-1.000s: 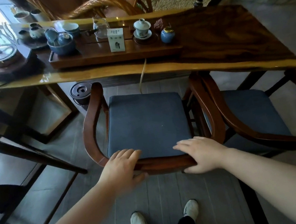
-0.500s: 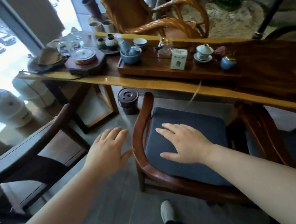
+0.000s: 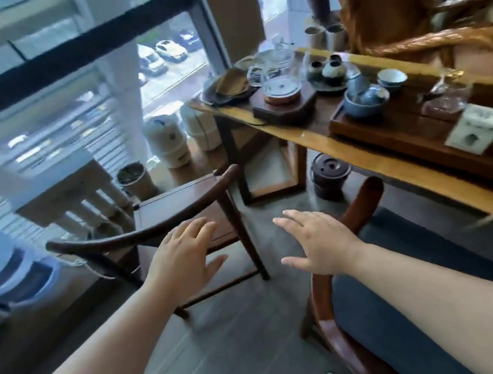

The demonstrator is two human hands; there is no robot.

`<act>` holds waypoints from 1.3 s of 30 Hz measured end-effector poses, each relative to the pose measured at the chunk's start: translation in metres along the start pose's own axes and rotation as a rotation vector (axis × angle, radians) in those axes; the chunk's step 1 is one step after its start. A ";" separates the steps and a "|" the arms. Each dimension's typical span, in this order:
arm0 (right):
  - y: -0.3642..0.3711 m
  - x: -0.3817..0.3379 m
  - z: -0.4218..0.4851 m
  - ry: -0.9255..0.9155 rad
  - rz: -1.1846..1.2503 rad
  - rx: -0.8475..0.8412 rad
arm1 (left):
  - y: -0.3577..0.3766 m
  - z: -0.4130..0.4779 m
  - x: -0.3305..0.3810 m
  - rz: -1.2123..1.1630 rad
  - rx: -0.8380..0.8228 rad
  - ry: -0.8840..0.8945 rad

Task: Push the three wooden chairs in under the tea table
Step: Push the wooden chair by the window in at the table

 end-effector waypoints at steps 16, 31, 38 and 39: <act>0.009 -0.087 0.202 -0.162 -0.027 -0.100 | 0.049 0.009 -0.214 -0.069 -0.132 -0.218; 0.067 -0.110 0.349 0.116 -0.326 -0.680 | 0.139 0.043 -0.340 0.011 -0.427 -0.130; 0.068 -0.114 0.369 -0.081 -0.268 -0.918 | 0.140 0.058 -0.343 0.002 -0.611 -0.071; 0.070 -0.113 0.371 -0.108 -0.246 -0.935 | 0.141 0.060 -0.344 -0.009 -0.645 -0.073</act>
Point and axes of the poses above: each hand's wrist, its own z-axis towards the middle knuckle, its own y-axis out of the palm, x = y × z, the point moved 5 cm from there along z, towards the middle knuckle, and after that the axes turned 9 degrees about -x, right-handed, at the moved point
